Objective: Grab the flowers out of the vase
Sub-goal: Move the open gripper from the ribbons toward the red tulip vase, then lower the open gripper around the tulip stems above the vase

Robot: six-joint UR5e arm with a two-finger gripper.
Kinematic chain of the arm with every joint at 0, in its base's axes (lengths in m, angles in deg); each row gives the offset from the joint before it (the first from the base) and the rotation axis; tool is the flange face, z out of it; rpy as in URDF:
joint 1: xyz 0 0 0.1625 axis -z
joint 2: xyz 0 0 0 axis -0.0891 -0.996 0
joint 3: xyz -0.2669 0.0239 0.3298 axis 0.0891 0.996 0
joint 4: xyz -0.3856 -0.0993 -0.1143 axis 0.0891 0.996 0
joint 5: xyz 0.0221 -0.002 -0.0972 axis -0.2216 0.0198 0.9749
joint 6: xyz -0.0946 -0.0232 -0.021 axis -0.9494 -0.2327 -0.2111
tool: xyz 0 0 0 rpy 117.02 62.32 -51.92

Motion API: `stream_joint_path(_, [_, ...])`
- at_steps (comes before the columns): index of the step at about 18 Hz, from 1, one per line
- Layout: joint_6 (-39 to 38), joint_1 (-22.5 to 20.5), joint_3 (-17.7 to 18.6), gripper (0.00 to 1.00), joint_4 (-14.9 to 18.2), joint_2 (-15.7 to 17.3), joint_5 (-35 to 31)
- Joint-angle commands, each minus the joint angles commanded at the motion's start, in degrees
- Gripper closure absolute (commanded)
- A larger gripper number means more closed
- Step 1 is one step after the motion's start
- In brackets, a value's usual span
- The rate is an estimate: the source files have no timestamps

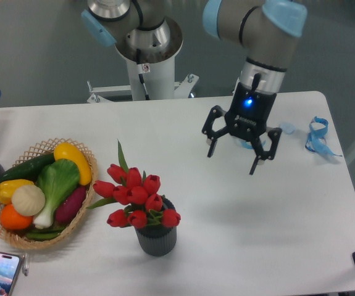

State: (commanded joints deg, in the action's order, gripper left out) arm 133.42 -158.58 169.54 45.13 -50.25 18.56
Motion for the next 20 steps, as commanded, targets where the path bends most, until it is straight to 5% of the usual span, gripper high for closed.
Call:
stream_joint_path(10, [0.7, 6.6, 0.7, 0.0, -1.1, -1.1, 0.2])
stream_joint_path(15, [0.5, 8.8, 0.8, 0.0, -6.4, -3.7, 1.8])
stream_joint_path(20, [0.7, 8.9, 1.3, 0.0, -6.9, -3.9, 4.6])
